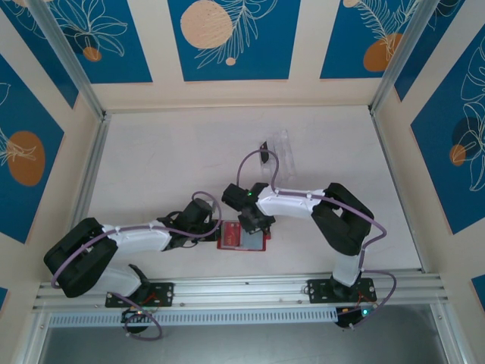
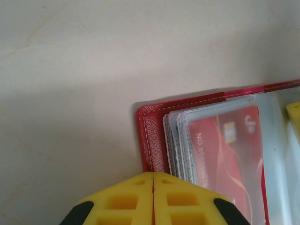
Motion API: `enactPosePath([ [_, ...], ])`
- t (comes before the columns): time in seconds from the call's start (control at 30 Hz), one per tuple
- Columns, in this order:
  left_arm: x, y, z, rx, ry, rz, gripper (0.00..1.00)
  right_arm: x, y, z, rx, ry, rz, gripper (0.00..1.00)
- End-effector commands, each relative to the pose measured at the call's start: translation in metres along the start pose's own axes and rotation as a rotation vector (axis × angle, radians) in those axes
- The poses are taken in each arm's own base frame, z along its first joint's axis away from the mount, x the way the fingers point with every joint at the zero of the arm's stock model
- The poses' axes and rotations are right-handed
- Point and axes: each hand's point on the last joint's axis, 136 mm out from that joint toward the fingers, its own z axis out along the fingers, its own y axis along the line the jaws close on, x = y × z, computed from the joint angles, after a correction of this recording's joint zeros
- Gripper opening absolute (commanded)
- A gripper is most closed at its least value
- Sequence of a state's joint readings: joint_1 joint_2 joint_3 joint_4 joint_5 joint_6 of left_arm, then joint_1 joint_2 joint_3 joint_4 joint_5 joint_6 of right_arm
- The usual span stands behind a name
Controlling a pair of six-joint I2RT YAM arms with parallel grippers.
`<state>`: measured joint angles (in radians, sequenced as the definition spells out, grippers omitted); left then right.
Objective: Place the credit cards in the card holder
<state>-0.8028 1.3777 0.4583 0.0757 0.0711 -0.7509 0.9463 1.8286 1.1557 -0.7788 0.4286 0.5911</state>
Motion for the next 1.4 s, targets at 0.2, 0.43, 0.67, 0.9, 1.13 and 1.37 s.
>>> enactPosePath([
  [0.2,0.025,0.012,0.006,-0.039,0.092,0.001,0.07,0.012,0.005,0.008,-0.054,0.051,-0.003,0.13],
  [0.43,0.024,0.01,0.008,-0.035,0.096,0.003,0.07,0.005,0.008,-0.011,-0.087,0.023,0.0,0.01],
  [0.67,0.024,0.006,0.009,-0.026,0.1,0.011,0.07,-0.008,0.027,-0.036,-0.247,0.007,0.018,0.0],
  [0.9,0.025,0.004,0.011,-0.021,0.104,0.012,0.07,-0.018,0.06,-0.051,-0.446,0.03,0.047,0.0],
  [1.13,0.025,0.003,0.01,-0.019,0.099,0.011,0.07,-0.028,0.099,-0.058,-0.677,0.079,0.128,0.0],
  [1.37,0.025,0.006,0.009,-0.026,0.09,0.001,0.07,-0.035,0.103,-0.057,-0.757,0.1,0.193,0.13],
])
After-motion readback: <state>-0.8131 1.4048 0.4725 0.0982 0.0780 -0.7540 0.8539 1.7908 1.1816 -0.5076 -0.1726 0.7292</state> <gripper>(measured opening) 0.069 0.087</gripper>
